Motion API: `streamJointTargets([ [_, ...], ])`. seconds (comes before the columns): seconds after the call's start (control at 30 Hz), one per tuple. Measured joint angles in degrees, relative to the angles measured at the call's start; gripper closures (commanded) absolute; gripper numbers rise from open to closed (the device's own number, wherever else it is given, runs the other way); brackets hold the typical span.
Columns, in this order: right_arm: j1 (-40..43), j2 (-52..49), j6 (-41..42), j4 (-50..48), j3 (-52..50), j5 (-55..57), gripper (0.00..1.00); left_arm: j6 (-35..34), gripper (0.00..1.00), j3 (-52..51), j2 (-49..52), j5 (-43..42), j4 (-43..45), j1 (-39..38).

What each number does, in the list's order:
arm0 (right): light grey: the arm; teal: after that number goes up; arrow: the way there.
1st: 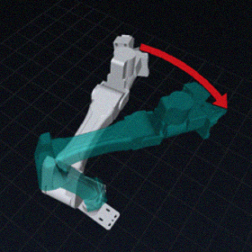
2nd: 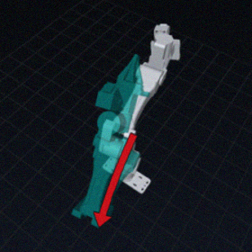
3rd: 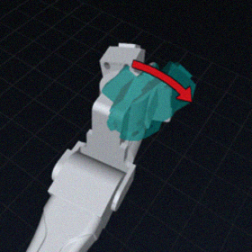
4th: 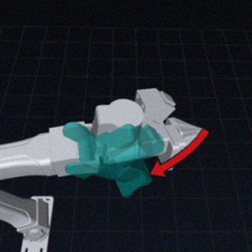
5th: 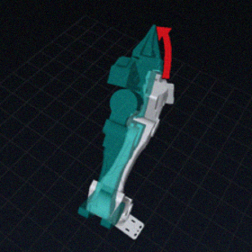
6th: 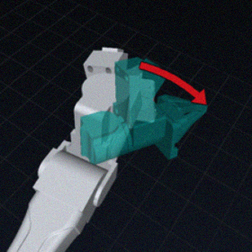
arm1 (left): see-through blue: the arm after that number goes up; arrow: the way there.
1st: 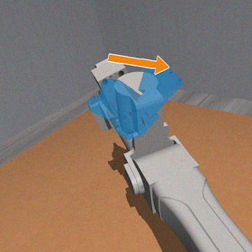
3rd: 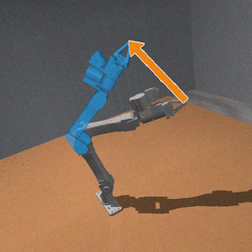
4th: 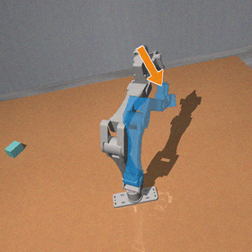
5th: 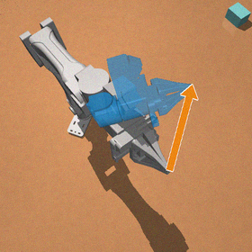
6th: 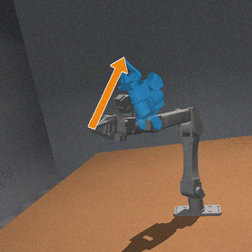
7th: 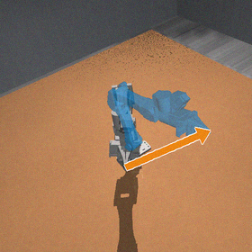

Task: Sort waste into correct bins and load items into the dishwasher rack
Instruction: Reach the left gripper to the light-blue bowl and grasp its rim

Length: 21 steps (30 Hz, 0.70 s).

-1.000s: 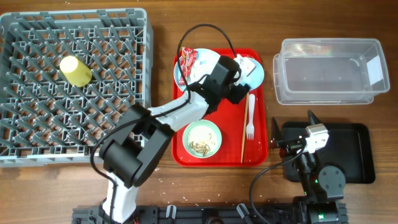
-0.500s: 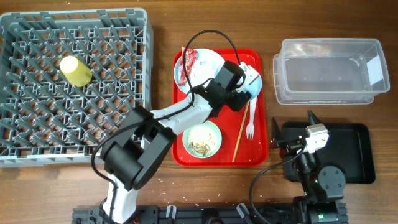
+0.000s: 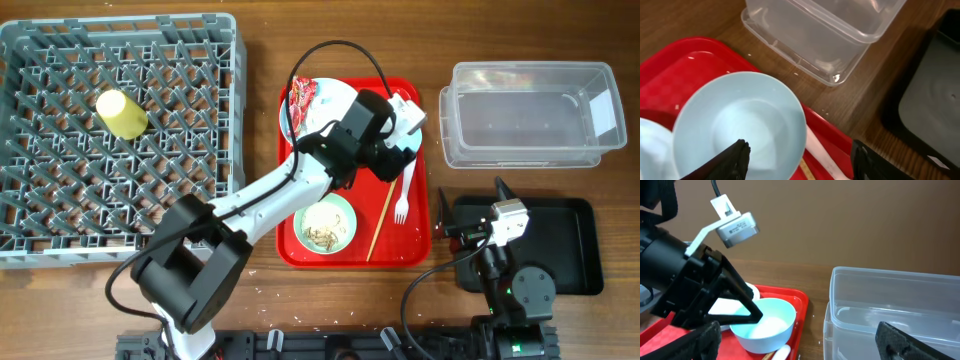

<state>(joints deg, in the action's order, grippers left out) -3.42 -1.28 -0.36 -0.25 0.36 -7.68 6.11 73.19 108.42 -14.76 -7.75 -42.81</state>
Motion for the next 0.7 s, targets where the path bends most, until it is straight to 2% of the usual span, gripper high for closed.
streamJointTargets([
  [0.33, 0.0, 0.0, 0.0, 0.0, 0.0, 0.0, 0.0, 2.5, 0.41, 0.0, 4.6, -1.2, -0.4, -0.2],
  [0.7, 0.0, 0.0, 0.0, 0.0, 0.0, 0.0, 0.0, 4.4, 0.42, 0.0, 7.1, -1.2, -0.7, -0.2],
])
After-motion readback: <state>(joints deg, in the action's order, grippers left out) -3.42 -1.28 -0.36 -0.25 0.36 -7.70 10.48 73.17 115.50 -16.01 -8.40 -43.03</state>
